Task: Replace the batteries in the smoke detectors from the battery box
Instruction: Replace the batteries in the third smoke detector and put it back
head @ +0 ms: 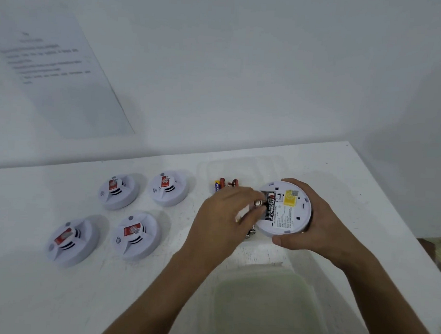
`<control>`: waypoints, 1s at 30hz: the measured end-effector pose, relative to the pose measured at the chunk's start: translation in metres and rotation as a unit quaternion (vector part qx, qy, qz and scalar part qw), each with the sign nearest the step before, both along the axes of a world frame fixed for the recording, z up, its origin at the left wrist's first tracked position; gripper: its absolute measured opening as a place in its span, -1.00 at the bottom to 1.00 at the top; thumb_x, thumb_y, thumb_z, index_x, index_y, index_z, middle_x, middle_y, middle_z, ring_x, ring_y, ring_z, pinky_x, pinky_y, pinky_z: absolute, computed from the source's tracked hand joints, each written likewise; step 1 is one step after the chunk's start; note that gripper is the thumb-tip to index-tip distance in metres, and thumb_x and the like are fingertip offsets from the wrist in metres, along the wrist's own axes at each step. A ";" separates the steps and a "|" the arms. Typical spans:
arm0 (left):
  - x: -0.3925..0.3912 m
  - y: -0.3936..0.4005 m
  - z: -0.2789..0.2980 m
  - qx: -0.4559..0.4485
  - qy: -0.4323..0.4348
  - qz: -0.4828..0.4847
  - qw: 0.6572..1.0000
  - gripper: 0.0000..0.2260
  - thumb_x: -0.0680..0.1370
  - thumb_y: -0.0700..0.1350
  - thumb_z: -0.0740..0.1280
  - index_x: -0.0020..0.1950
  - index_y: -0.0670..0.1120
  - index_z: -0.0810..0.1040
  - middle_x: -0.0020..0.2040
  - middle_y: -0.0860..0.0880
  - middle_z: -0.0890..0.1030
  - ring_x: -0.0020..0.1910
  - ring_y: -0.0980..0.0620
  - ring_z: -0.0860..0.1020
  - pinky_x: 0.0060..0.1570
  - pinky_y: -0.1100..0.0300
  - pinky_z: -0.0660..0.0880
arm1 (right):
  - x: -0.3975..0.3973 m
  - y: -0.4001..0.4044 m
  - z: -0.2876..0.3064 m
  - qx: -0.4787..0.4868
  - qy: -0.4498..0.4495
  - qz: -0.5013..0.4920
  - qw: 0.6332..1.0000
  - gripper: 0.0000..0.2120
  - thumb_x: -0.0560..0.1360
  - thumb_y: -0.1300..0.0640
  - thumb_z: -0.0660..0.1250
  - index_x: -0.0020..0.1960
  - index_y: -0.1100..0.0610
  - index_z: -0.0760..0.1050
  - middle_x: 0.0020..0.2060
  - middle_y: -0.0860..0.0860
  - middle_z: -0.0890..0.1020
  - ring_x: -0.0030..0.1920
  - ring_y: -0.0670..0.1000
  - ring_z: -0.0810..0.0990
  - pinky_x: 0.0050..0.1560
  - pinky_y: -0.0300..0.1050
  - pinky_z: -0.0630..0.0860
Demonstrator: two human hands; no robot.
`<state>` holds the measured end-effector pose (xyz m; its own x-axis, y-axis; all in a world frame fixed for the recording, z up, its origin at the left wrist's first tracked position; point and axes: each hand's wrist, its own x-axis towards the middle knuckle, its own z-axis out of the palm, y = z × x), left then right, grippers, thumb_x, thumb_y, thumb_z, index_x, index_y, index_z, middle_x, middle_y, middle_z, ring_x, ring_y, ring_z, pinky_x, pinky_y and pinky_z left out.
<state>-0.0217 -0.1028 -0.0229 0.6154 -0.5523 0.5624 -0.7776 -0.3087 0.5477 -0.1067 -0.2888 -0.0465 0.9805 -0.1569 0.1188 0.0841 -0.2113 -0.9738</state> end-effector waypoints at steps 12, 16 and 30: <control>-0.016 0.047 -0.005 -0.078 0.235 0.012 0.969 -0.83 0.43 -0.11 0.51 0.01 0.04 0.70 0.09 0.11 0.59 0.01 0.15 0.60 -0.06 0.22 0.57 | 0.003 0.035 0.009 -0.005 0.001 0.052 0.999 -0.14 0.11 0.21 0.62 0.35 0.04 0.39 0.13 -0.07 0.61 0.16 -0.02 0.60 -0.01 -0.17 0.60; -0.019 0.059 0.015 -0.091 0.439 0.005 0.894 -0.50 0.38 -0.13 0.54 0.27 0.12 0.52 0.04 0.09 0.66 -0.08 0.13 0.66 -0.18 0.25 0.60 | 0.003 0.044 0.011 0.004 -0.002 0.077 0.997 -0.16 0.13 0.30 0.60 0.36 0.05 0.40 0.15 -0.04 0.61 0.17 0.01 0.60 -0.01 -0.12 0.61; -0.021 0.092 0.006 -0.084 0.501 0.061 0.859 -0.56 0.47 -0.05 0.47 0.32 0.07 0.46 -0.06 -0.05 0.69 -0.14 -0.05 0.66 -0.14 0.05 0.62 | 0.006 0.075 0.012 -0.002 0.009 0.127 0.992 -0.19 0.14 0.34 0.57 0.31 -0.07 0.42 0.11 -0.15 0.64 0.14 -0.12 0.61 -0.06 -0.26 0.59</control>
